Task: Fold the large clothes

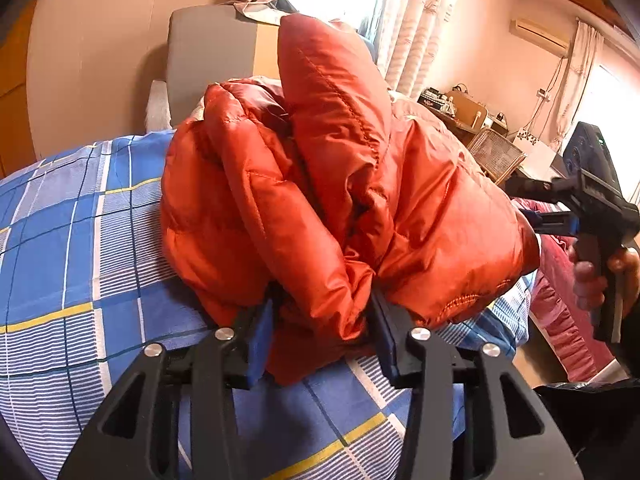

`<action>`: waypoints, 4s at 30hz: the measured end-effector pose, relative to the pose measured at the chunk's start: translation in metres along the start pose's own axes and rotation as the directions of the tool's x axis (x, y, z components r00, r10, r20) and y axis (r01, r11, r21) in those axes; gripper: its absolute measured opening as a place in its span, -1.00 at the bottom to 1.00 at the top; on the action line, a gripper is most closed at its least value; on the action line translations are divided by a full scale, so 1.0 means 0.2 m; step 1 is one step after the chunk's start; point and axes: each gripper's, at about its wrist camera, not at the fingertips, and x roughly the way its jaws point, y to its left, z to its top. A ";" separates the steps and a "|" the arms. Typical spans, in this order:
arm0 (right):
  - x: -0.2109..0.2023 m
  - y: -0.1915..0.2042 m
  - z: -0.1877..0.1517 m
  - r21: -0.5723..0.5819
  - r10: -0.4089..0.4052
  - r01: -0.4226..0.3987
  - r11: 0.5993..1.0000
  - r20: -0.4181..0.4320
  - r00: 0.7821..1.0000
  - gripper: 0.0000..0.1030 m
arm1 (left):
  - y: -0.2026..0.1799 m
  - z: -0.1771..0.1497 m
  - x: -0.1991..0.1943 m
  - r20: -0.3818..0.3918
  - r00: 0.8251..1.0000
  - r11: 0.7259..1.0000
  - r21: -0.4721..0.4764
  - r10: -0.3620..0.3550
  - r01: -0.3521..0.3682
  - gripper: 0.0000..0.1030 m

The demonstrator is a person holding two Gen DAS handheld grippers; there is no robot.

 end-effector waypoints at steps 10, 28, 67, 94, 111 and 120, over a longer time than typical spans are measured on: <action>-0.05 0.11 -0.10 -0.031 -0.120 0.121 0.992 0.049 0.992 0.71 | 0.01 -0.01 -0.05 0.018 1.000 1.000 0.023 0.011 -0.011 0.05; -0.19 0.48 -0.37 -0.168 -0.365 0.396 0.902 0.188 0.912 0.94 | -0.03 -0.09 -0.24 0.083 0.988 0.990 -0.056 0.131 -0.126 0.56; -0.60 0.53 -0.63 -0.053 -0.477 0.532 0.845 0.374 0.795 0.94 | -0.65 -0.14 -0.65 0.198 0.891 0.913 -0.098 0.408 -0.396 0.96; -0.56 0.57 -0.63 -0.101 -0.458 0.527 0.844 0.378 0.805 0.94 | -0.62 -0.13 -0.67 0.213 0.864 0.889 -0.133 0.457 -0.438 0.96; -0.56 0.57 -0.63 -0.104 -0.471 0.540 0.836 0.369 0.801 0.94 | -0.70 -0.14 -0.67 0.233 0.878 0.907 -0.058 0.418 -0.417 0.96; -0.56 0.56 -0.64 -0.099 -0.471 0.537 0.837 0.369 0.802 0.94 | -0.72 -0.14 -0.68 0.240 0.879 0.909 -0.045 0.412 -0.414 0.96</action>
